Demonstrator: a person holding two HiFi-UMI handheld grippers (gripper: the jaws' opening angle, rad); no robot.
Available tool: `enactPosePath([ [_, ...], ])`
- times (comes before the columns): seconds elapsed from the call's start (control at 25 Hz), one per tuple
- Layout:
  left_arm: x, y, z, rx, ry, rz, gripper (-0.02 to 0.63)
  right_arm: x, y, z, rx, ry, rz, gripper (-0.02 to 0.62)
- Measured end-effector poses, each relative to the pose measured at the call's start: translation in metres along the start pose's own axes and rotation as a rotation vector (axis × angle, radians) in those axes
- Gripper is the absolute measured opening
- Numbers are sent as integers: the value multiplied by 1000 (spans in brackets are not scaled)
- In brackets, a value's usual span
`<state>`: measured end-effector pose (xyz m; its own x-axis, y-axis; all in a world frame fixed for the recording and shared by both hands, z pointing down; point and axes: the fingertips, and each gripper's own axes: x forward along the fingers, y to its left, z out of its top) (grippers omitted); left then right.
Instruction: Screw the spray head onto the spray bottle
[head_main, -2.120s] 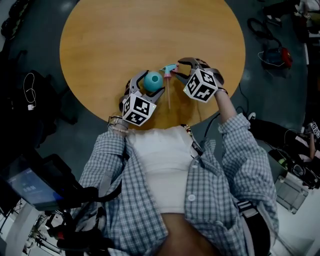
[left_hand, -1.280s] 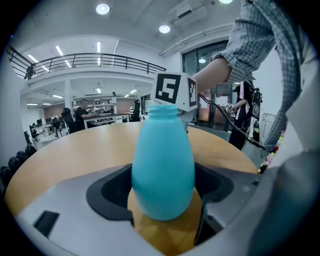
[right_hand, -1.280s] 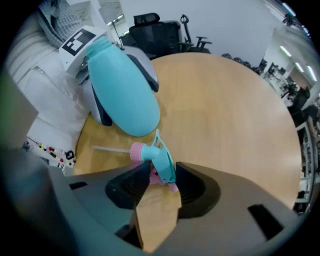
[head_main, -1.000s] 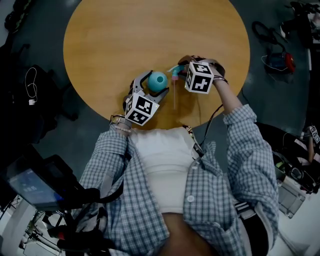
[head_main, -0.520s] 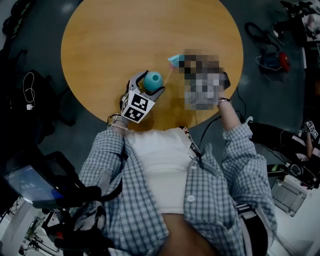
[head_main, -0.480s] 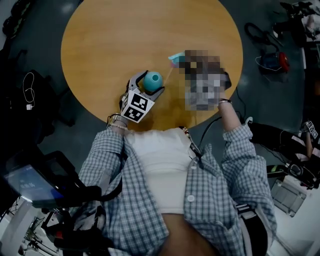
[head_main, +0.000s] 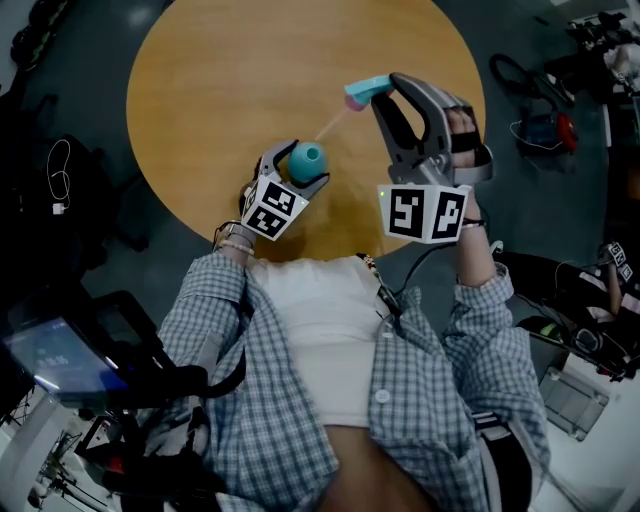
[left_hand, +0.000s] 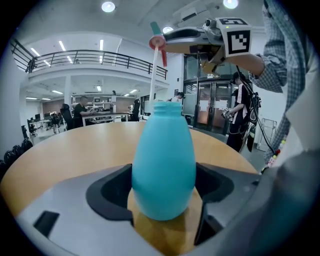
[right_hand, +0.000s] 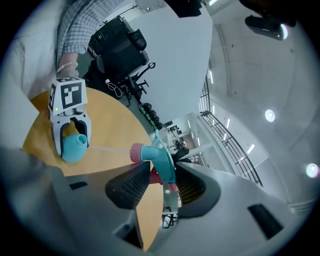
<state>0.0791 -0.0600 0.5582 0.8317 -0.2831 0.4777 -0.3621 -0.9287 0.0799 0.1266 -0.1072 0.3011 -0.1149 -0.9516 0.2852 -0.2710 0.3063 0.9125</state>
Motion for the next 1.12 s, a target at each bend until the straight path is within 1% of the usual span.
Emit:
enactPosePath([
  [0.16, -1, 1, -1, -3, -2, 1, 393, -15, -16, 18, -11, -33, -53, 152],
  [0.24, -1, 2, -2, -4, -1, 0, 393, -21, -17, 23, -5, -40, -57, 152],
  [0.36, -1, 3, -2, -7, -1, -1, 393, -25, -9, 26, -3, -45, -37, 152],
  [0.6, -1, 3, -3, -15, 0, -5, 393, -15, 34, 23, -25, -45, 32, 152],
  [0.68, -1, 3, -3, -15, 0, -6, 393, -10, 54, 25, -64, -50, 36, 152],
  [0.8, -1, 3, -4, -17, 0, -5, 393, -4, 87, 28, -166, -49, 36, 152],
  [0.88, -1, 2, -4, -18, 1, -6, 393, -1, 105, 28, -215, -46, 45, 152],
  [1.12, -1, 2, -4, -15, 0, -5, 393, 7, 136, 24, -254, -28, 73, 152],
])
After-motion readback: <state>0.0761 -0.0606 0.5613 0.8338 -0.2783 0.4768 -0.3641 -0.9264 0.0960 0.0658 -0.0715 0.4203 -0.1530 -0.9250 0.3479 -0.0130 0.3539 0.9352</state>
